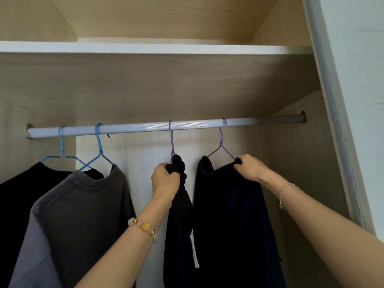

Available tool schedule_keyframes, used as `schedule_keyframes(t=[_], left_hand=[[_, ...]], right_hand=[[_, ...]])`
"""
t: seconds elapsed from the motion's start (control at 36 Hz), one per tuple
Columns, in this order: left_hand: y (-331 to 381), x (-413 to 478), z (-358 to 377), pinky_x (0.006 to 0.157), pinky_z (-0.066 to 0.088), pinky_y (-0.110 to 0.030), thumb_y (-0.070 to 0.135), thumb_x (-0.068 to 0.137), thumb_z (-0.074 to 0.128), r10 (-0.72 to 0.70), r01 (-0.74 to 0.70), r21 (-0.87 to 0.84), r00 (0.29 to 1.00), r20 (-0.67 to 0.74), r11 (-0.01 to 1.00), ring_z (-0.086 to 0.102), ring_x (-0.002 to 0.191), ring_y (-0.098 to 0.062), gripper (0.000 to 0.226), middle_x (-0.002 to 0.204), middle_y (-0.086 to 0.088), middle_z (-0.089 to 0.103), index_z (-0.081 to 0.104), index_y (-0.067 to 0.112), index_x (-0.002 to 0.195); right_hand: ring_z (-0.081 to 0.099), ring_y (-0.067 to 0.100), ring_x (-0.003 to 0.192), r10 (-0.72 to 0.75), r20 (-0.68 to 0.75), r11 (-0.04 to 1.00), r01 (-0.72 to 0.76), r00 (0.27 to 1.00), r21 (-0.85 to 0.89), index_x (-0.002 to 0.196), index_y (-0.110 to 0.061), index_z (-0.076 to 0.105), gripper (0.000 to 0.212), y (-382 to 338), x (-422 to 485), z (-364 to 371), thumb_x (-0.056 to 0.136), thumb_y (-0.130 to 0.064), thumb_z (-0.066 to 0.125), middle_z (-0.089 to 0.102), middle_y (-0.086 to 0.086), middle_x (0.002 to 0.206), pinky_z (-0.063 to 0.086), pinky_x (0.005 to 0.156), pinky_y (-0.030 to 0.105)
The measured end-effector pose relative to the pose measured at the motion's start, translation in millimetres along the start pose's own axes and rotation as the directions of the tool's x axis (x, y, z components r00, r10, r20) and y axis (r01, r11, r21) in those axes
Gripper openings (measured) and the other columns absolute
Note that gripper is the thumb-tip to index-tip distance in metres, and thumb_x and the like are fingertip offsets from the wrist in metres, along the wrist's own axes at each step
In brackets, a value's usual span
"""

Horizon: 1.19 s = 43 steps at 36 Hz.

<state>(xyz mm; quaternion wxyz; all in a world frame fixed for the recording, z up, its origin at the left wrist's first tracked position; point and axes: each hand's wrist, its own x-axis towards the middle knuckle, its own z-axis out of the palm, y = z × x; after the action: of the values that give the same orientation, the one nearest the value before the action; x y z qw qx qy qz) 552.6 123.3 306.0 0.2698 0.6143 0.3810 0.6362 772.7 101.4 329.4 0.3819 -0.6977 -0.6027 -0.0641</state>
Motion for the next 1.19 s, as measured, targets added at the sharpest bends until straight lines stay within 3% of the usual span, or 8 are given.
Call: schedule_keyframes(t=[0.17,0.28,0.39,0.56,0.69,0.81,0.92,1.19], left_hand=[[7.1,-8.1,9.8,0.046,0.038,-0.012,-0.007,0.088,0.041,0.044,-0.045,0.046,0.999,0.022,0.998,0.044,0.064,-0.003,0.04,0.076,0.007,0.044,0.046,0.004,0.126],[13.9,-15.4,-8.1,0.055,0.039,-0.01,0.003,0.093,0.044,0.093,-0.11,0.129,0.986,0.136,0.986,0.048,0.071,0.0,0.045,0.097,0.003,0.052,0.036,0.008,0.137],[14.4,-13.1,-48.9,0.096,0.04,-0.026,0.023,0.094,0.05,0.2,-0.246,0.357,0.966,0.163,0.901,0.048,0.123,-0.018,0.049,0.141,-0.004,0.045,0.037,0.014,0.141],[24.2,-12.5,-128.4,0.093,0.047,-0.037,0.014,0.088,0.055,0.44,-0.382,0.571,0.897,0.04,0.727,0.057,0.111,-0.017,0.043,0.134,0.001,0.053,0.047,0.017,0.13],[22.2,-9.8,-183.0,0.092,0.044,-0.043,0.03,0.087,0.053,0.282,-0.073,0.902,0.958,-0.056,0.426,0.045,0.125,-0.03,0.051,0.135,-0.008,0.048,0.04,0.013,0.134],[3.8,0.7,-200.1,0.089,0.046,-0.033,0.032,0.087,0.055,-0.002,-0.01,0.817,1.0,0.014,0.577,0.054,0.114,-0.03,0.045,0.126,-0.009,0.057,0.046,0.014,0.127],[-13.7,4.6,-201.8,0.086,0.05,-0.036,0.02,0.095,0.048,0.068,-0.035,0.65,0.997,-0.025,0.759,0.062,0.102,-0.028,0.027,0.112,-0.011,0.067,0.061,0.007,0.114],[-33.0,0.1,-167.6,0.085,0.045,-0.036,0.008,0.095,0.041,0.21,-0.129,0.668,0.977,-0.042,0.733,0.059,0.107,-0.038,0.028,0.109,-0.02,0.067,0.06,0.003,0.115]], right_hand=[[0.06,0.032,0.096,0.01,-0.036,1.0,-0.01,0.999,-0.013,0.108,-0.006,0.062,0.03,-0.3,-4.8,-2.0,0.095,-0.025,0.042,0.064,0.013,0.105,0.045,0.074,0.031],[0.038,0.036,0.122,-0.043,-0.253,0.973,-0.017,0.966,-0.231,0.126,-0.007,0.048,0.041,-12.1,-21.5,-3.6,0.093,-0.031,0.043,0.042,0.016,0.131,0.041,0.095,0.044],[0.037,0.031,0.123,-0.279,-0.418,0.949,0.182,0.865,-0.255,0.132,-0.008,0.044,0.046,-49.7,-43.9,-0.4,0.093,-0.033,0.044,0.043,0.012,0.128,0.038,0.098,0.043],[0.04,0.018,0.131,-0.274,-0.135,0.859,0.305,0.952,0.41,0.139,-0.019,0.039,0.056,-133.4,-60.0,20.2,0.089,-0.041,0.051,0.039,0.002,0.142,0.033,0.101,0.031],[0.029,0.024,0.138,-0.251,0.077,0.904,0.206,0.965,0.375,0.148,-0.014,0.021,0.084,-169.5,-55.3,57.8,0.08,-0.04,0.063,0.021,0.006,0.153,0.03,0.113,0.039],[0.038,0.027,0.129,-0.156,0.167,0.95,0.102,0.973,0.295,0.144,-0.013,0.022,0.074,-170.3,-53.5,77.7,0.078,-0.016,0.056,0.027,0.007,0.145,0.035,0.099,0.03],[0.05,0.026,0.101,-0.109,0.167,0.903,0.027,0.98,0.428,0.13,-0.011,0.031,0.061,-162.0,-49.6,82.6,0.071,-0.011,0.048,0.042,0.007,0.122,0.037,0.077,0.026],[0.052,0.022,0.093,-0.082,0.143,0.871,0.001,0.986,0.491,0.143,-0.008,0.025,0.062,-146.4,-49.3,74.9,0.085,0.001,0.044,0.05,0.01,0.114,0.039,0.058,0.019]])
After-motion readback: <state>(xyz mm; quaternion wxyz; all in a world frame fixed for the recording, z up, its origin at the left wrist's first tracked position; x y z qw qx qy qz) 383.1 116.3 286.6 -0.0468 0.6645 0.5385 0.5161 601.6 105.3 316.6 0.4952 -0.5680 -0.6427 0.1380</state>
